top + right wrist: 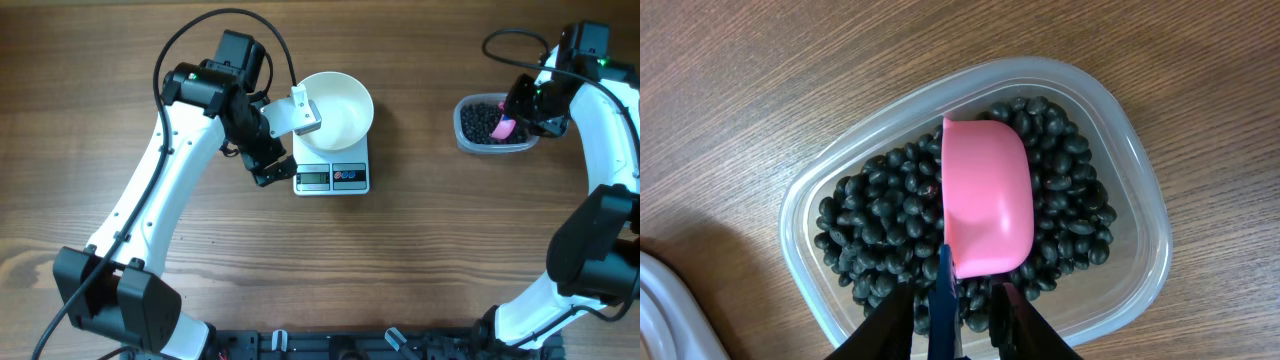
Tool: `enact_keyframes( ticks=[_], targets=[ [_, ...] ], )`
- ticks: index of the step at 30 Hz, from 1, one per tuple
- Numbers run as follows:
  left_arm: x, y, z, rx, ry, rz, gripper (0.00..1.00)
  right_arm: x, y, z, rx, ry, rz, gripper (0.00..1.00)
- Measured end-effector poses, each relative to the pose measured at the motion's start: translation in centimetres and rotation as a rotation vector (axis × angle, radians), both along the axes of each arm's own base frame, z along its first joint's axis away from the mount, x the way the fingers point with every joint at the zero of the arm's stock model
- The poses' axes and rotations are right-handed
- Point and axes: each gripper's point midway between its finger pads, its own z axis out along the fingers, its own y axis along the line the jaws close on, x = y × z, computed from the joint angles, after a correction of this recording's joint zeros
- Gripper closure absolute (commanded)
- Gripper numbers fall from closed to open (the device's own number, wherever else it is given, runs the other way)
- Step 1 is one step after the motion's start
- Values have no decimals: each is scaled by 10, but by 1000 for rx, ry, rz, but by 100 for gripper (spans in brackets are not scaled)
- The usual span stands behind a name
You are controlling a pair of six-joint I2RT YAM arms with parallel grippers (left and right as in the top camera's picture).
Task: Scoop item into bowl and weigh 150g on scale
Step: 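Grasp the pink scoop's blue handle with the right gripper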
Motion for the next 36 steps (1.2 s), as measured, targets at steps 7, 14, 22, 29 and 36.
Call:
enact_keyframes(
  ticks=[7,14,22,29,36],
  targets=[
    [0,0,0,0,0,0,0,-4,3,-5,11,17,-19,71],
    [0,0,0,0,0,0,0,6,-4,-17,-41,-29,-29,80],
    [0,0,0,0,0,0,0,11,-7,-16,-59,-47,-34,83],
    [0,0,0,0,0,0,0,2,-5,-17,-47,-10,-32,74],
    [0,0,0,0,0,0,0,7,-3,-4,-38,-23,-20,75]
  ],
)
